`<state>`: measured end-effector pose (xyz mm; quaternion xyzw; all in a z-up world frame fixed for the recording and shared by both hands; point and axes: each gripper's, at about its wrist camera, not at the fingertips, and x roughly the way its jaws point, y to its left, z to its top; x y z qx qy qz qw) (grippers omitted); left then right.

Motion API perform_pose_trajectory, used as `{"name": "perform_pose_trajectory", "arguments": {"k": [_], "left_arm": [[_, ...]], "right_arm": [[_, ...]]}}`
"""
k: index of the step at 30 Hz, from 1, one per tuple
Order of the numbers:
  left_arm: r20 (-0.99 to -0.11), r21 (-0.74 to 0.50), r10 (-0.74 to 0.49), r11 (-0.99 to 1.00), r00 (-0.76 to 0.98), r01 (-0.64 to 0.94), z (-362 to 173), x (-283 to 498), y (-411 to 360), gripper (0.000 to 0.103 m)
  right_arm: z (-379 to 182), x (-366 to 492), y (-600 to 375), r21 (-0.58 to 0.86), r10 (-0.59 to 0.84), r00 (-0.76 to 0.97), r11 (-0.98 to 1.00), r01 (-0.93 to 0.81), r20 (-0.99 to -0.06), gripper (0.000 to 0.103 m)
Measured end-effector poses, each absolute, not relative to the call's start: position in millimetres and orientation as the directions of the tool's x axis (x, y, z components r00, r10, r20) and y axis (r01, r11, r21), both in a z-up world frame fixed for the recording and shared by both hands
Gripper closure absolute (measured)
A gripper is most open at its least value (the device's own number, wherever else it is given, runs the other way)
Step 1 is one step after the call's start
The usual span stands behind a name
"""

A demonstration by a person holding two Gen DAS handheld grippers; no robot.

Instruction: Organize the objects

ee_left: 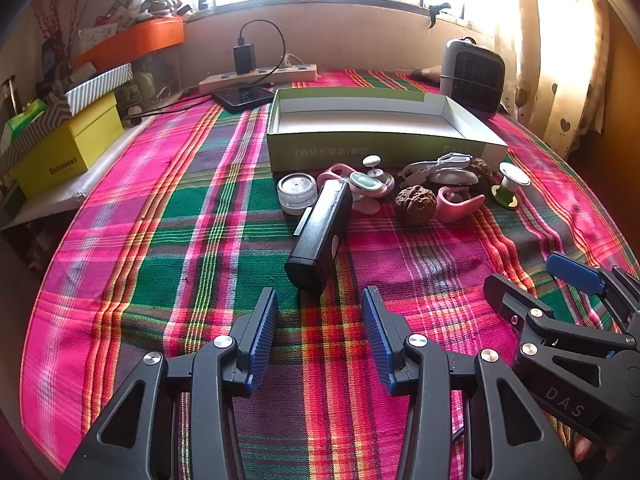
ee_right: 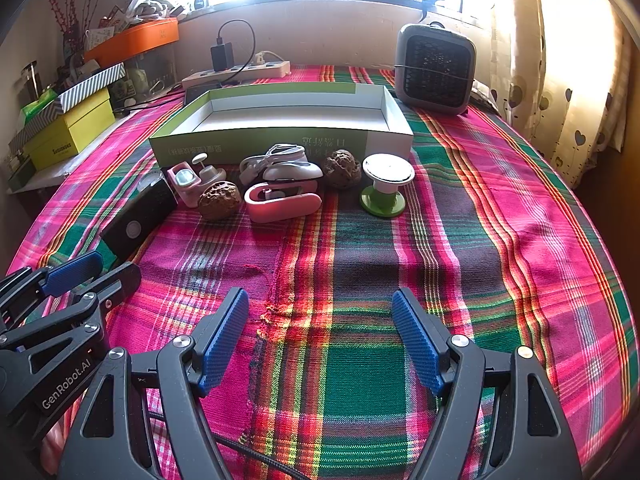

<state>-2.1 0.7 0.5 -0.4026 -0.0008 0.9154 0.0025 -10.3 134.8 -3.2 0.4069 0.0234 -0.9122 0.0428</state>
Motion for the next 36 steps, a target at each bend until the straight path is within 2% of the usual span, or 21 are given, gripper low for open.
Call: {"name": "perform_pose_trajectory", "arguments": {"k": [11,21,36], "left_arm": [[-0.743,-0.012,0.03,-0.999,-0.668,-0.032,3.0,-2.4,1.3,0.062],[-0.738,-0.095,0.154,-0.988,-0.657,-0.125,4.3,-2.9,-15.1,0.062],[-0.749,-0.125,0.188,-0.982,-0.636,-0.144,6.3,-28.6,-23.0,0.062]], "right_arm": [[-2.6,-10.7,132.9,-0.008,-0.061,-0.663,-0.995,0.1,-0.746,0.029],[-3.1,-12.0,140.0,0.003,-0.106,-0.649,-0.987,0.158,-0.753,0.029],[1.1,-27.1,156.8,0.019,-0.122,-0.629,-0.985,0.169,-0.768,0.029]]}}
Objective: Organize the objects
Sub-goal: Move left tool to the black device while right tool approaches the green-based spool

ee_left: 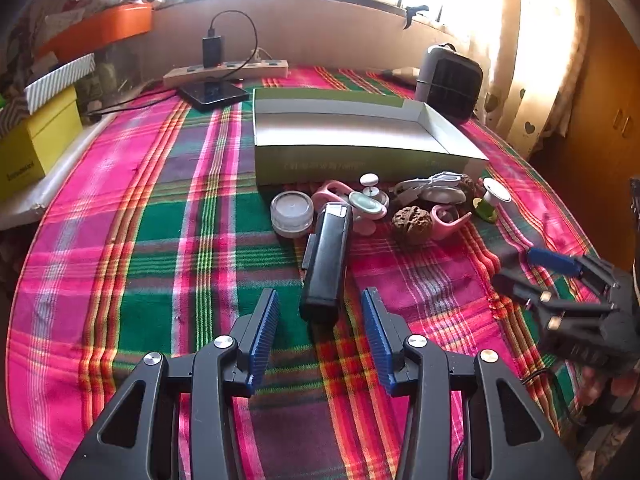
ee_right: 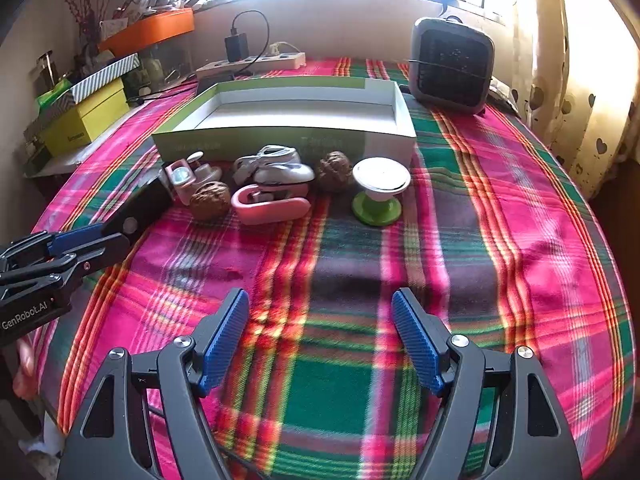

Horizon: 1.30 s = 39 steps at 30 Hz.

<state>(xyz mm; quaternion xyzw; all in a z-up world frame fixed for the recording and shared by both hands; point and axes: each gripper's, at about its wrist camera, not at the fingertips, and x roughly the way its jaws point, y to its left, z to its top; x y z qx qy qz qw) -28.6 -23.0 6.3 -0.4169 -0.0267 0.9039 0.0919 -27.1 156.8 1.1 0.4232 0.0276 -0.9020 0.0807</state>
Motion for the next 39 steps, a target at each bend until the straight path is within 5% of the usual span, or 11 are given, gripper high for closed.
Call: {"name": "perform_pose_trajectory", "arguments": {"k": [23,39], "left_arm": [[-0.754,-0.095,0.164,-0.985,-0.636,-0.142,4.5,-52.7,-19.2,0.062],[-0.763,-0.127,0.194,-0.98,-0.617,-0.152,5.6,-59.8,-16.0,0.081]], "right_arm": [[10.7,-93.9,190.1,0.05,-0.091,-0.631,-0.995,0.082,-0.771,0.033],[5.9,-98.6,185.8,0.076,-0.135,-0.618,-0.99,0.12,-0.775,0.058]]}}
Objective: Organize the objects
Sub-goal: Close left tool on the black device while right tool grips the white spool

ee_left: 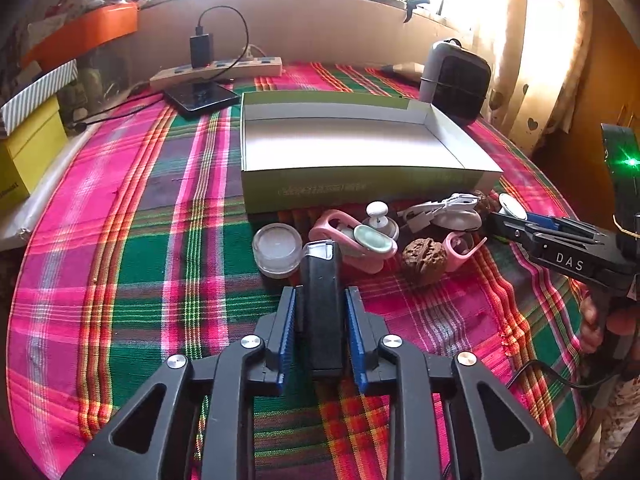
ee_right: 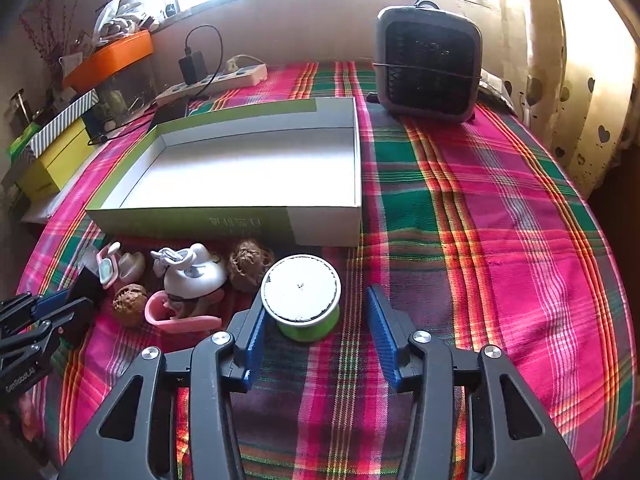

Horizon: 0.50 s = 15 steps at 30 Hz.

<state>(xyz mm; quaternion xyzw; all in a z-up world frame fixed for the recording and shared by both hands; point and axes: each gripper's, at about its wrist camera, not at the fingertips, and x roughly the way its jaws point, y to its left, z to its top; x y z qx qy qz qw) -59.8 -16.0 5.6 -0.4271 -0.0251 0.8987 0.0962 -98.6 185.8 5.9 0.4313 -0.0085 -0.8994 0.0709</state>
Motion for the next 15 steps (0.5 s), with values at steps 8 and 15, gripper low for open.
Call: {"name": "perform_pose_trajectory", "arguments": {"k": [8,15], "left_arm": [[-0.766,-0.135,0.198,-0.98,-0.611,-0.148,5.7,-60.2,-15.5,0.081],[-0.766,-0.139,0.199,-0.98,-0.611,-0.145,5.7,-59.9,-15.5,0.081]], "right_arm": [[6.0,-99.2,183.3,0.081,-0.148,-0.618,-0.988,0.135,-0.772,0.069],[9.3,-96.0,183.8,0.089,-0.154,-0.633,-0.987,0.133,-0.758,0.08]]}}
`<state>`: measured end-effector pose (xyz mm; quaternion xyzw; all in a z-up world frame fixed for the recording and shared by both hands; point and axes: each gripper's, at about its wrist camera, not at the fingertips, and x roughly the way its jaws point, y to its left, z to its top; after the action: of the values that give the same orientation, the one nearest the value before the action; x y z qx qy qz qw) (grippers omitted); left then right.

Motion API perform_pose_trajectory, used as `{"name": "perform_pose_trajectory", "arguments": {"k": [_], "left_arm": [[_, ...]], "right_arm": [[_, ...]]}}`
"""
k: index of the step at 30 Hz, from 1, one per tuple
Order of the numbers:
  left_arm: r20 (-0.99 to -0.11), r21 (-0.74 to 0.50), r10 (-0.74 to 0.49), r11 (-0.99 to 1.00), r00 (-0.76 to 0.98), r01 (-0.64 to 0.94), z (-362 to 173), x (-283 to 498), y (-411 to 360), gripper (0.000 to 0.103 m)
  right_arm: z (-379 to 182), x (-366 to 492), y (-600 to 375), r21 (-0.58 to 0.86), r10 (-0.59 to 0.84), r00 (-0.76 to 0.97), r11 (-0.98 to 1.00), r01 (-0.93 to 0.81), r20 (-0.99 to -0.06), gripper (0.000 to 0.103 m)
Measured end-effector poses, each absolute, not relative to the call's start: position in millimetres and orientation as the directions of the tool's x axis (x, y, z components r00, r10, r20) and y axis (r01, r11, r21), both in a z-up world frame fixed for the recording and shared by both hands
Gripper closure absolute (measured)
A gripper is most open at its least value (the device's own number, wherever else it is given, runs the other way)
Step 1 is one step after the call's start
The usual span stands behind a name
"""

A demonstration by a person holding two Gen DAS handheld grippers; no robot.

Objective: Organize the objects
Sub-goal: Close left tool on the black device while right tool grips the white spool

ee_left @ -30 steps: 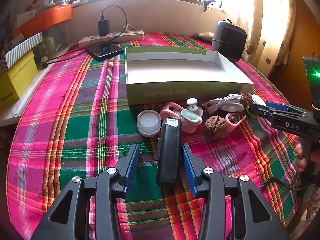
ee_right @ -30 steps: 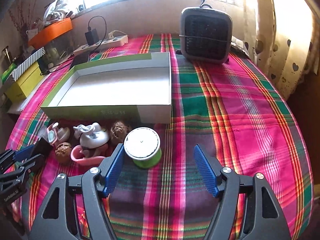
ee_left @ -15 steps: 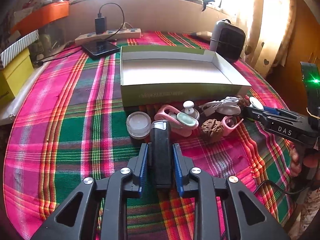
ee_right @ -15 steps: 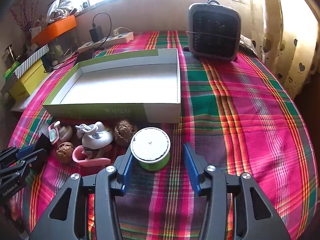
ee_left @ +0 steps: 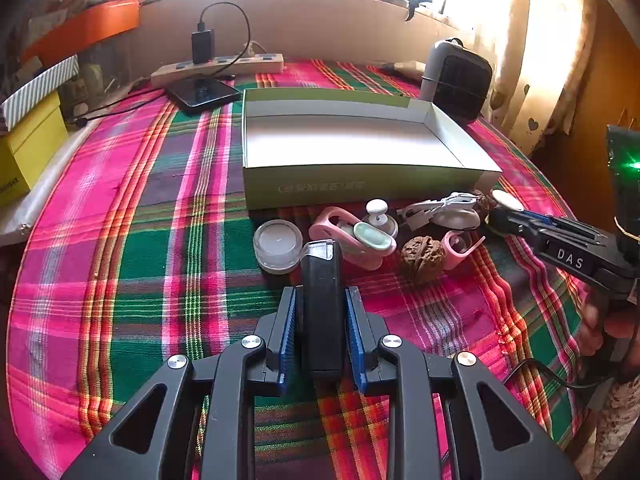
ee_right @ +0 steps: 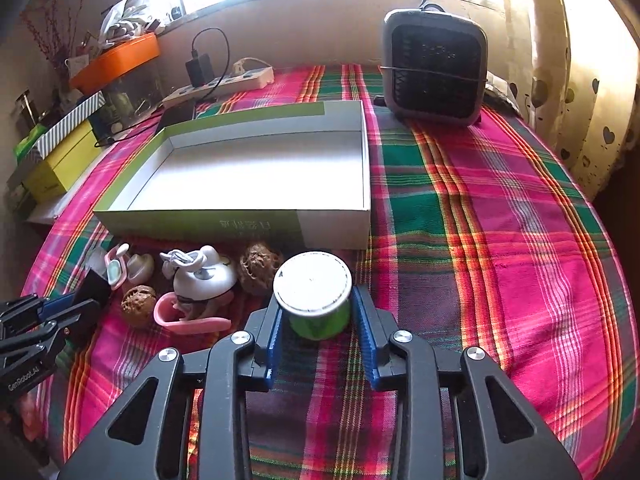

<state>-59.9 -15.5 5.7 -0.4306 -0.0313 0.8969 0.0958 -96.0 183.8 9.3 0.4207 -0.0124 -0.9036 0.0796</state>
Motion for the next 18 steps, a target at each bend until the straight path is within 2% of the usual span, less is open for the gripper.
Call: {"name": "perform_pose_trajectory", "arguments": {"k": [1,11,18], "left_arm": [[-0.765,-0.14,0.2,-0.979,-0.612,-0.145,5.6,-60.0,-16.3,0.081],[-0.77,-0.152,0.202,-0.979,-0.605,-0.134,5.6,-56.0,-19.0,0.082],[-0.769,-0.156,0.205,-0.979,-0.606,-0.134,8.0,-53.2,-20.1,0.082]], "right_arm": [[10.7,-95.1,183.5,0.094,-0.161,-0.636,-0.986,0.138,-0.754,0.086],[9.7,-94.9,184.9,0.085,-0.15,-0.636,-0.988,0.132,-0.757,0.083],[11.8,-87.8,184.5,0.107,-0.185,-0.645,-0.982,0.159,-0.742,0.064]]}}
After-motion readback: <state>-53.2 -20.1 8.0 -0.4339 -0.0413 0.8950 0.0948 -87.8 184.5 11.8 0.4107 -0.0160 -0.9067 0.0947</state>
